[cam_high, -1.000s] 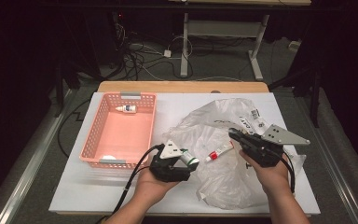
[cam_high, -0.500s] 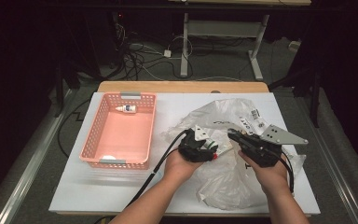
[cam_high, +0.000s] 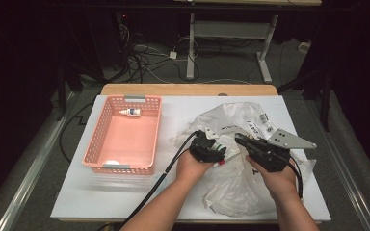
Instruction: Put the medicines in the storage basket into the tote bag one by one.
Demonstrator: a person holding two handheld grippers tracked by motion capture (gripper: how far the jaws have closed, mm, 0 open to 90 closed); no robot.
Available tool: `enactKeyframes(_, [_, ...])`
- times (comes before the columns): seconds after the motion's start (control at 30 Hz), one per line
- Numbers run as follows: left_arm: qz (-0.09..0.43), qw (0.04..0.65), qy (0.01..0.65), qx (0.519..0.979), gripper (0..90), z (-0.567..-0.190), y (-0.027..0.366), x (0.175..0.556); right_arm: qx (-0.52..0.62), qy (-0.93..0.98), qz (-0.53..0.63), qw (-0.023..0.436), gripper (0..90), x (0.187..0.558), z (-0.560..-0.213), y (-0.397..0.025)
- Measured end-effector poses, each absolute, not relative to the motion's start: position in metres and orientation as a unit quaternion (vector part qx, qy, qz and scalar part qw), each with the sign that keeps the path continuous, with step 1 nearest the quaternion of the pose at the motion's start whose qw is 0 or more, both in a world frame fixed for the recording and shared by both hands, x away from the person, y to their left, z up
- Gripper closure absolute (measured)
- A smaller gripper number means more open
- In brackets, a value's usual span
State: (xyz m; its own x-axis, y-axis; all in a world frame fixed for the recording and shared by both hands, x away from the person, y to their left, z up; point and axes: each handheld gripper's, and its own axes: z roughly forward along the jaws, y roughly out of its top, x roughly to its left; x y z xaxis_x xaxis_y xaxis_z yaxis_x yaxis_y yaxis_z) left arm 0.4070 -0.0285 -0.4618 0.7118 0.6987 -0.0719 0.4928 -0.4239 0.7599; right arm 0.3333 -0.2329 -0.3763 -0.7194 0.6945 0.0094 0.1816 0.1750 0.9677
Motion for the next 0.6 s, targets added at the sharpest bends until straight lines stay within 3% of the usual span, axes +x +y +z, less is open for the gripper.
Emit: enactKeyframes(0.6, [0.111, 0.431, 0.306, 0.842, 25.1, -0.433, 0.01, 0.334, 0.298, 0.731, 0.569, 0.231, 90.0, 0.332, -0.373, -0.234])
